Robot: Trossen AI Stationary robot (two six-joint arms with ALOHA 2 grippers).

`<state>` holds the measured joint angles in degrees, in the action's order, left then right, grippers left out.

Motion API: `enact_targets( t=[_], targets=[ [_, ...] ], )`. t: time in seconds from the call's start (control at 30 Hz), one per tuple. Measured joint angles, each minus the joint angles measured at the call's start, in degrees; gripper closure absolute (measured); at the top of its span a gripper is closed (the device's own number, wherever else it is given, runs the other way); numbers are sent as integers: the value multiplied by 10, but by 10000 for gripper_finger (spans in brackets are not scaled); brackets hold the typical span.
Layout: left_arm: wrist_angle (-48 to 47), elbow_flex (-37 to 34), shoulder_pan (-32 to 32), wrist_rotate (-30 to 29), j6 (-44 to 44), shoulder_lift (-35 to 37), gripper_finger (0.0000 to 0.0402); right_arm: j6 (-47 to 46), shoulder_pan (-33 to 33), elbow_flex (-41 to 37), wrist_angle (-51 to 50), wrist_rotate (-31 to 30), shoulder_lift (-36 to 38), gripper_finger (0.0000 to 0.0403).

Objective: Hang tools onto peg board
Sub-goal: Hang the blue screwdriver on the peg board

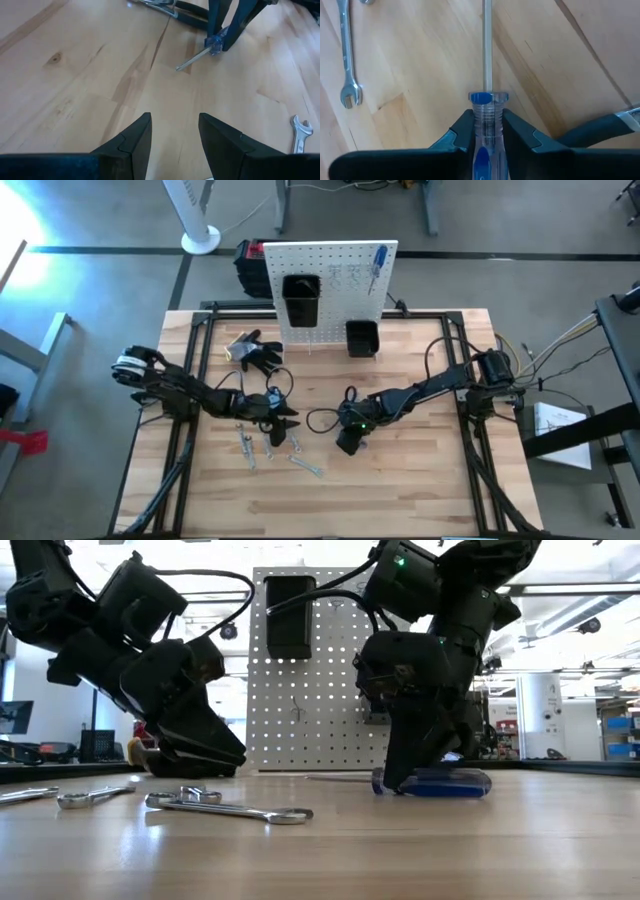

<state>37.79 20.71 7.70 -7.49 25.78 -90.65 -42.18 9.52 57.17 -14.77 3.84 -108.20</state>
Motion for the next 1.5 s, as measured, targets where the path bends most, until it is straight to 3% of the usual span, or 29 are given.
enact_targets(
  t=[0.47,0.8,1.03,1.23,1.5],
  targets=[
    [3,0,0,0,-30,0,249,148,16,11,-28,-6,14,337],
    [32,3,0,0,-81,0,249,243,18,58,-129,-29,16,344],
    [29,11,0,1,-90,0,249,230,18,63,-148,-30,17,283],
    [27,11,0,1,-90,0,249,191,18,104,-221,-29,18,229],
    [25,11,0,1,-90,0,249,105,18,134,-231,-10,17,195]
  ],
)
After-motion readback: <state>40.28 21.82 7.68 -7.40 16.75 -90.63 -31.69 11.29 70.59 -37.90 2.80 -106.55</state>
